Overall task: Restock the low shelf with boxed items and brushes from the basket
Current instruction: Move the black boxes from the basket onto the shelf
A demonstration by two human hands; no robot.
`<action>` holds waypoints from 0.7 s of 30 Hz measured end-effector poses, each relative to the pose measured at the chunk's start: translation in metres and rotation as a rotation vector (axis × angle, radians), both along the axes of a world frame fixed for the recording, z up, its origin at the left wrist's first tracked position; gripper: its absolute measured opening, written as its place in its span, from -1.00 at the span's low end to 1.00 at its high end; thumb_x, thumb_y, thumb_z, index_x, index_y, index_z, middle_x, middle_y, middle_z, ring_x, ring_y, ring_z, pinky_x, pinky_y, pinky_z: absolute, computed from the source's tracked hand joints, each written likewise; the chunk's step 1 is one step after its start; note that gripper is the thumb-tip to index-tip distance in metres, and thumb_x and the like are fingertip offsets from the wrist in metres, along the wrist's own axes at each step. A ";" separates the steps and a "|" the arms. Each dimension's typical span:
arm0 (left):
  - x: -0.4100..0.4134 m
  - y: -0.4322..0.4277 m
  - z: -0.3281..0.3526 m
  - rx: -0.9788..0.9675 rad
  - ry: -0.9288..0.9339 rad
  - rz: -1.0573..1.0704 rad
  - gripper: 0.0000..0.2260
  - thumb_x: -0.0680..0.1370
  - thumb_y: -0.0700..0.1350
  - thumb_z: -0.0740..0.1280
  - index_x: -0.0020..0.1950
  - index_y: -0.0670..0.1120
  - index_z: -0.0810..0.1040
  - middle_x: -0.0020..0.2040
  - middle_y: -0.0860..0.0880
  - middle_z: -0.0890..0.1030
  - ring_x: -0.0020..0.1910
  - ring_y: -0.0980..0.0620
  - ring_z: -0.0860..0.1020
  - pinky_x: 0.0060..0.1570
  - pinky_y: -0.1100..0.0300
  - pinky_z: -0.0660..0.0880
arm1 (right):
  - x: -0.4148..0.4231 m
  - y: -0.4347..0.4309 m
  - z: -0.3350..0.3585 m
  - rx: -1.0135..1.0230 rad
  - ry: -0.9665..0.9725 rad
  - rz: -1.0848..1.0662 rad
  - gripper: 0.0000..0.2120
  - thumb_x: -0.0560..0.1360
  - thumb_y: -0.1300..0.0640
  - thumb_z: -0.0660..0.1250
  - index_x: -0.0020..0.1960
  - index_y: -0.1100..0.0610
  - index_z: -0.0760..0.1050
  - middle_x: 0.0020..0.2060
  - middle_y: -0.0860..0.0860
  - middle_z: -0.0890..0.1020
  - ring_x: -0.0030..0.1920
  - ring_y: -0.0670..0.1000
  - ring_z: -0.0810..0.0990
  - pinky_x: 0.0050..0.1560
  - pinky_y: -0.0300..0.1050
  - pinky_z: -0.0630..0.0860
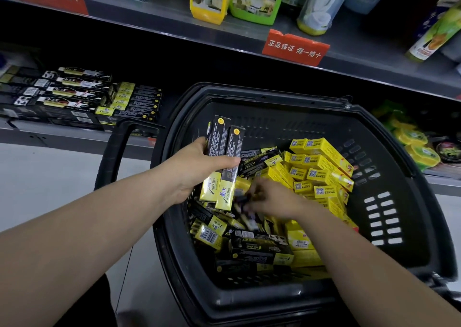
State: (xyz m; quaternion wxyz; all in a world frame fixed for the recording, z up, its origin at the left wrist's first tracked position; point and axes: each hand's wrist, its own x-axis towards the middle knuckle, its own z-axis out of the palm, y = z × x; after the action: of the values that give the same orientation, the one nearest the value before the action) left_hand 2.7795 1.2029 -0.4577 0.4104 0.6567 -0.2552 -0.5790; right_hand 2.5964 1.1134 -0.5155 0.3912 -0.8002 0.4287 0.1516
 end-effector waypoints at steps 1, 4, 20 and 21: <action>0.000 0.000 0.000 -0.017 0.003 -0.003 -0.33 0.39 -0.06 0.49 0.43 -0.05 0.28 0.17 0.03 0.55 0.12 0.10 0.51 0.13 0.21 0.40 | 0.002 -0.003 0.009 0.019 -0.117 -0.090 -0.75 0.45 0.07 0.41 -0.07 0.08 0.33 -0.26 0.03 0.55 -0.39 -0.13 0.49 -0.37 -0.21 0.38; -0.002 0.000 -0.002 -0.046 -0.007 -0.006 -0.41 0.40 -0.03 0.48 0.35 0.06 0.31 0.09 0.13 0.53 -0.08 0.26 0.44 -0.13 0.36 0.30 | 0.013 -0.008 0.036 0.005 -0.406 -0.335 -0.73 0.45 -0.02 0.38 -0.09 0.09 0.34 -0.18 0.21 0.62 -0.26 -0.02 0.59 -0.24 -0.08 0.48; -0.004 0.000 0.003 -0.094 -0.111 0.075 -0.45 0.23 -0.11 0.60 0.11 0.05 0.43 -0.02 0.06 0.62 -0.05 0.11 0.58 -0.13 0.27 0.44 | 0.037 0.006 0.070 0.271 -0.723 -0.762 -0.74 0.61 -0.02 0.12 -0.03 0.13 0.48 -0.26 -0.03 0.66 -0.32 -0.11 0.67 -0.36 -0.27 0.55; -0.001 -0.002 0.007 -0.099 -0.116 0.086 -0.42 0.22 -0.10 0.60 0.15 0.04 0.43 0.01 0.05 0.61 -0.02 0.10 0.57 -0.09 0.24 0.45 | 0.037 0.007 0.067 0.322 -0.717 -0.768 -0.75 0.63 0.03 0.09 -0.04 0.13 0.47 -0.25 0.01 0.66 -0.32 -0.08 0.66 -0.37 -0.26 0.55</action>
State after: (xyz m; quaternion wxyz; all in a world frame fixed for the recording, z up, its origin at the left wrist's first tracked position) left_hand 2.7786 1.2013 -0.4502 0.4514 0.6783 -0.2785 -0.5085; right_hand 2.6333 1.1208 -0.4482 0.6574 -0.5177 0.5011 -0.2205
